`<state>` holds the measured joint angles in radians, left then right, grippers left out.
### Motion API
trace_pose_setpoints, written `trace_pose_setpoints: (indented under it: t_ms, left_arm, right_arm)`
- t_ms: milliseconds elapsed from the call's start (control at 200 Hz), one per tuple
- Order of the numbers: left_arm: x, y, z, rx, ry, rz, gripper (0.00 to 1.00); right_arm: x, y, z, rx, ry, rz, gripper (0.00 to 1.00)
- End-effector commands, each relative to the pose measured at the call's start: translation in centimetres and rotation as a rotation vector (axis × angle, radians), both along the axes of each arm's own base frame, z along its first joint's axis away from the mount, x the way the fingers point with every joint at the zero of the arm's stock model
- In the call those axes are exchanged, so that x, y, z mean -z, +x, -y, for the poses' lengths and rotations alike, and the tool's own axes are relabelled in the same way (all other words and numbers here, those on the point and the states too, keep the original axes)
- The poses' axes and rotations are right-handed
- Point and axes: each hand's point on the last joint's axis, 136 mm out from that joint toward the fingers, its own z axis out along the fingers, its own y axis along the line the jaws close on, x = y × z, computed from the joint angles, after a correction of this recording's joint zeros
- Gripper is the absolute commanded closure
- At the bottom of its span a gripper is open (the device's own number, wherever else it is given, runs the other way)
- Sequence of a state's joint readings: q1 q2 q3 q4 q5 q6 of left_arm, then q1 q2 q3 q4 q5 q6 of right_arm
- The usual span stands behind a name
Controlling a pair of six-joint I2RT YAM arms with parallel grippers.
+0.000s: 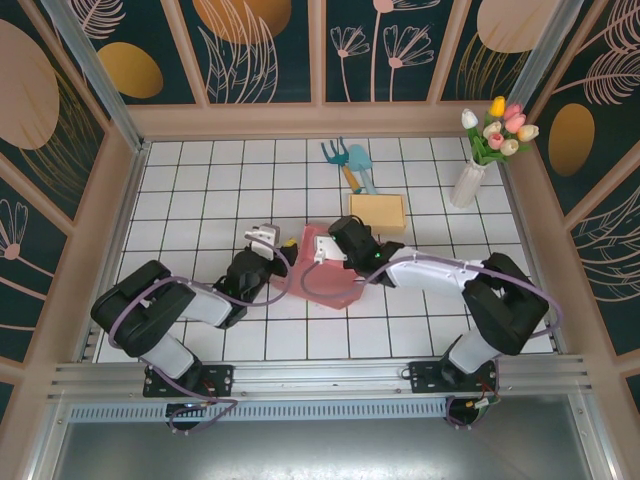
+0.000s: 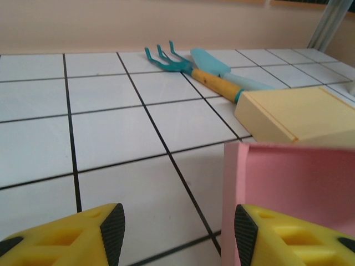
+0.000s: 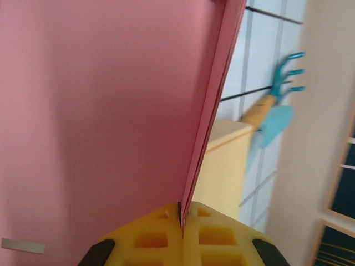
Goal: Fold the paper box
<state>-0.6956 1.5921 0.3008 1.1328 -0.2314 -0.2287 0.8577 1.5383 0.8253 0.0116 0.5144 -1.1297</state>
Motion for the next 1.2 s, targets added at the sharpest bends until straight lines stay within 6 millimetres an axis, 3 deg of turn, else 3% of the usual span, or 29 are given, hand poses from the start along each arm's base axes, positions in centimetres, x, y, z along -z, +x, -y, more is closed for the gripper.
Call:
trace_pose_setpoints:
  t_ms: [0,115,275,385,535,716,756,926,1196]
  left_arm:
    - [-1.2,-0.8,-0.1,0.027,-0.04,0.033,0.43]
    - [-2.3,-1.8,-0.2,0.06,-0.071,0.063,0.43]
    - [-3.6,-3.0,1.2,0.163,-0.126,0.075,0.42]
    - [-3.3,-3.2,2.4,0.208,-0.134,0.068,0.4]
    - [-1.7,-1.5,3.2,0.177,-0.098,0.047,0.37]
    - [-2.0,0.2,4.6,0.168,-0.122,0.053,0.38]
    - [-1.1,0.5,4.7,0.163,-0.117,0.038,0.38]
    - [-1.6,1.6,5.0,0.13,-0.141,0.052,0.4]
    - [-0.4,3.7,4.1,0.007,-0.096,0.045,0.41]
  right_arm:
    - [-4.6,1.1,0.4,0.039,0.023,0.245,1.0]
    - [-6.1,0.7,0.4,0.032,0.029,0.325,1.0]
    - [-6.1,0.3,-0.2,0.023,0.039,0.311,1.0]
    - [-5.8,0.4,-0.4,0.039,0.05,0.282,1.0]
    - [-4.9,0.2,-0.8,0.035,0.053,0.255,1.0]
    - [-4.3,-0.2,-1.1,0.025,0.057,0.228,1.0]
    - [-4.1,-0.4,-1.1,0.022,0.055,0.22,1.0]
    - [-3.7,-0.6,-1.3,0.017,0.066,0.201,1.0]
    - [-3.1,-1.2,-1.9,0.004,0.092,0.148,1.0]
